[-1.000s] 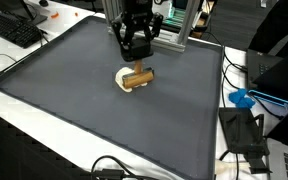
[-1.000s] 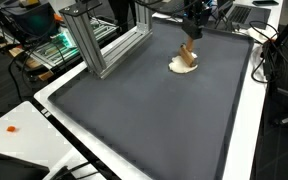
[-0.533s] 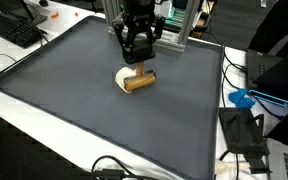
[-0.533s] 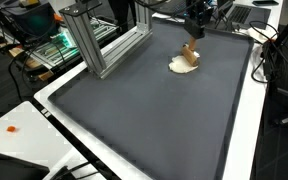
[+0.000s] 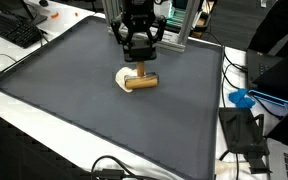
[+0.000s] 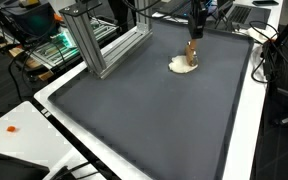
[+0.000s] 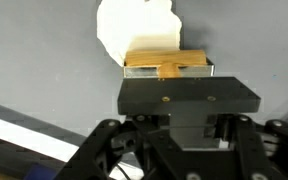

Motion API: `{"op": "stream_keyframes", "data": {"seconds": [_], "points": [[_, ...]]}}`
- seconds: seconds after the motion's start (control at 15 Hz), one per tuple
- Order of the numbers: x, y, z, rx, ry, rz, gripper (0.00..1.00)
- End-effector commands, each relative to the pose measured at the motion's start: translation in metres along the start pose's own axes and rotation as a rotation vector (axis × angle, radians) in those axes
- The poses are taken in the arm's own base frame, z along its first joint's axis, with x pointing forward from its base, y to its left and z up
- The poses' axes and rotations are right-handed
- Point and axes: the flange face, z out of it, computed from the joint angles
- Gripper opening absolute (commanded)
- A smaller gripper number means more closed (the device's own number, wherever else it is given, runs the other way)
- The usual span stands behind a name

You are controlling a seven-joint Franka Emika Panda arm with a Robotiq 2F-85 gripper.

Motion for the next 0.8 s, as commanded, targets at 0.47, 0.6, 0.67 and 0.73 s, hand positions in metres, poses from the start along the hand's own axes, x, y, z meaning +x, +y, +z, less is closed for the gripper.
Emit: {"op": "stream_keyframes", "data": {"seconds": [0.47,0.6,0.67,0.73], "points": [[-0.006,0.011,-0.03,-0.058,0.002,0.493,0.34],[-0.011,0.018,-0.029,-0.088,-0.013,0.603,0.34],[-0.014,0.021,-0.027,-0.104,-0.023,0.652,0.34],[-0.016,0.023,-0.023,-0.122,-0.033,0.704,0.34]]}}
